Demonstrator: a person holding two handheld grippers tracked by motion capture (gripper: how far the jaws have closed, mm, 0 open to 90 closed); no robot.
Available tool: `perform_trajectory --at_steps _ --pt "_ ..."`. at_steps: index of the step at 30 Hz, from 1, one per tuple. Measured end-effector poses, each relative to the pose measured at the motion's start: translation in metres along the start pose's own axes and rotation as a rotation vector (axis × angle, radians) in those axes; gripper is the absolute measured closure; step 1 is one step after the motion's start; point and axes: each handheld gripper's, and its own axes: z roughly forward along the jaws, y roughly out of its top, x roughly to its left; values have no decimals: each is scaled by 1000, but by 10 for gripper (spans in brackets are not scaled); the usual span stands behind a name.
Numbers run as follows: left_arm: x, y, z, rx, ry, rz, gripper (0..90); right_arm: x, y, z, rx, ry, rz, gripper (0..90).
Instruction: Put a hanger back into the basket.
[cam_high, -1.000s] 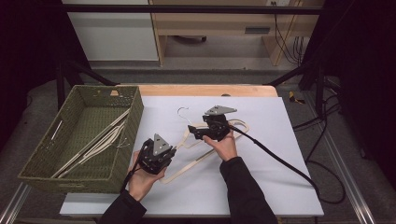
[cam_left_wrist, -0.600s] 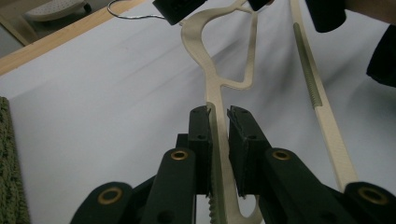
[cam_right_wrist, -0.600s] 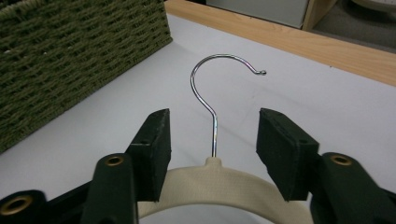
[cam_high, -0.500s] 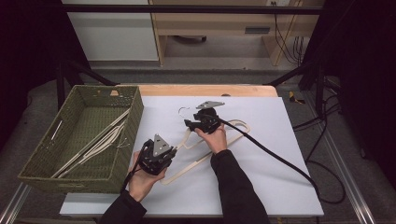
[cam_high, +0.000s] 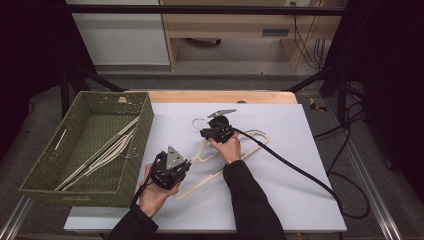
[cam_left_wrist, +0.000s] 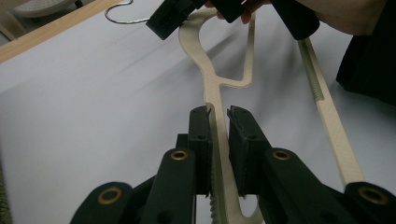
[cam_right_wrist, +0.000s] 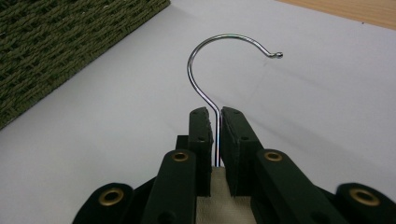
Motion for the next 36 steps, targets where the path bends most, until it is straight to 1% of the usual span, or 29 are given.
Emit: perform_trajectory --at_steps 1,2,4,5,7,9,12,13,14,15,16,17,18,19,20,21,23,24,25,26,27,28,29,32,33,34,36 --pt "0 0 1 -7 -5 -9 794 0 0 0 6 -1 -2 838" --pt "0 -1 1 -5 -10 -11 794 0 0 -1 7 -5 -6 868" --pt "0 -2 2 -4 -11 -9 794 0 0 -2 4 -13 -15 879" --pt "0 -2 2 -5 -12 -8 793 1 0 -3 2 -20 -14 883" --pt "1 -3 2 -3 -24 -17 793 1 1 -5 0 -17 -6 888" --pt "1 -4 3 -1 -26 -23 793 2 1 -6 2 -16 -17 892" --pt "1 -6 4 13 -33 -24 794 4 2 -10 -12 -20 -16 893" --pt "1 -6 4 14 -36 -25 794 4 1 -11 -18 -22 -24 893" --pt "1 -7 4 10 -20 -21 797 5 2 -12 -20 -25 -26 894" --pt "2 -7 3 6 -43 -25 899 7 2 -12 -22 -24 -20 895" --pt "3 -7 3 1 -59 -38 899 7 1 -13 -26 -26 -46 895" --pt "3 -6 3 -2 -44 -27 898 8 0 -13 -28 -39 -67 895" --pt "4 -6 3 6 -39 -19 884 9 -1 -13 -27 -48 -69 896" --pt "5 -5 3 6 -51 -31 838 10 -2 -13 -27 -41 -64 896" --pt "7 -5 4 -4 -53 -43 795 11 -3 -14 -36 -38 -63 896" --pt "9 -5 5 -11 -44 -46 728 13 -3 -16 -44 -41 -64 896" --pt "12 -3 10 -27 -57 -62 562 14 -5 -19 -66 -32 -83 896" --pt "15 -2 14 -52 -61 -70 511 14 -6 -21 -70 -36 -96 897" --pt "18 -2 17 -53 -70 -73 427 15 -7 -25 -87 -32 -103 896" --pt "21 -1 21 -44 -83 -84 389 16 -8 -28 -98 -26 -106 896" --pt "23 0 26 -52 -100 -106 359 16 -8 -30 -110 -25 -107 896" --pt "25 1 29 -46 -114 -108 342 17 -9 -32 -120 -23 -110 896" --pt "27 2 33 -49 -128 -123 347 17 -10 -35 -127 -21 -121 896" --pt "30 6 44 -46 -181 -151 358 19 -13 -42 -148 -18 -125 896" --pt "30 8 47 -44 -193 -154 367 19 -13 -45 -158 -19 -137 895" --pt "30 9 49 -45 -215 -167 388 20 -14 -47 -162 -19 -131 895" --pt "29 12 55 -43 -238 -181 428 20 -15 -51 -178 -17 -145 895"
